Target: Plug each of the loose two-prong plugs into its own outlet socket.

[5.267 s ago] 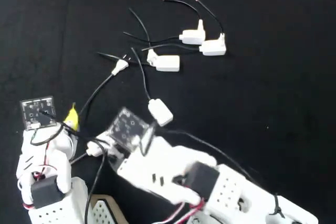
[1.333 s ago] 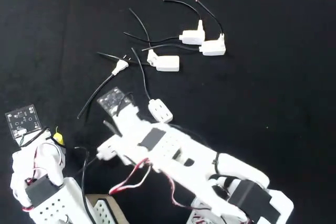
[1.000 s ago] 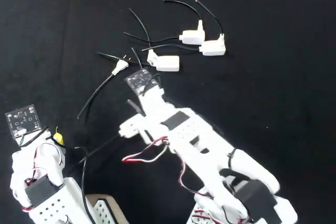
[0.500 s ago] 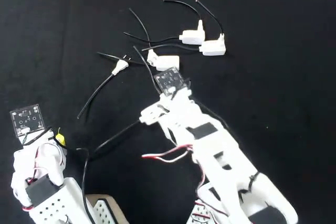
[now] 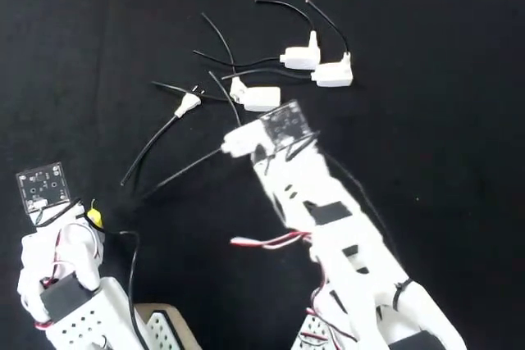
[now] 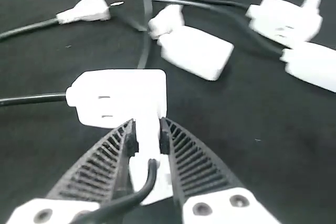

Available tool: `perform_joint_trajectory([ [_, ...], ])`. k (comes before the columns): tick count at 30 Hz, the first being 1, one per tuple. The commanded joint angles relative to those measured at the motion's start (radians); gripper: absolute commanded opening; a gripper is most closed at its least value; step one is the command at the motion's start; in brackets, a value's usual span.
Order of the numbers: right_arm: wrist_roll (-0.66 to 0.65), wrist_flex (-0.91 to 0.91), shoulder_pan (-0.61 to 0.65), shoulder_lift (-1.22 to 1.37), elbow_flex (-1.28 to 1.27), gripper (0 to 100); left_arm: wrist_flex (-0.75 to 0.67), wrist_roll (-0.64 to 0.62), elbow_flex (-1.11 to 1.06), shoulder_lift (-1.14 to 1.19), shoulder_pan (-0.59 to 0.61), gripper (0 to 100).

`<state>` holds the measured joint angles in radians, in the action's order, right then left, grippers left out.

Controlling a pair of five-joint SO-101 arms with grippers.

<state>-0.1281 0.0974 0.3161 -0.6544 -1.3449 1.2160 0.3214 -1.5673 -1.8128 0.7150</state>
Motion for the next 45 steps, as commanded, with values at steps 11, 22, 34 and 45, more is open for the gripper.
perform_joint_trajectory([
  [11,0.103,0.285,-0.422,0.275,0.561,1.1,-0.012,0.008,0.007,-0.003,-0.01,23],
  [22,0.048,0.618,-0.506,0.905,1.29,1.1,-0.012,0.008,0.005,-0.003,-0.01,23],
  [34,-0.06,1.221,-0.46,1.392,2.052,11.3,-0.012,0.009,0.005,-0.003,-0.01,23],
  [45,-0.117,1.648,-0.414,1.468,2.519,42.3,-0.008,0.009,0.004,-0.003,-0.041,23],
])
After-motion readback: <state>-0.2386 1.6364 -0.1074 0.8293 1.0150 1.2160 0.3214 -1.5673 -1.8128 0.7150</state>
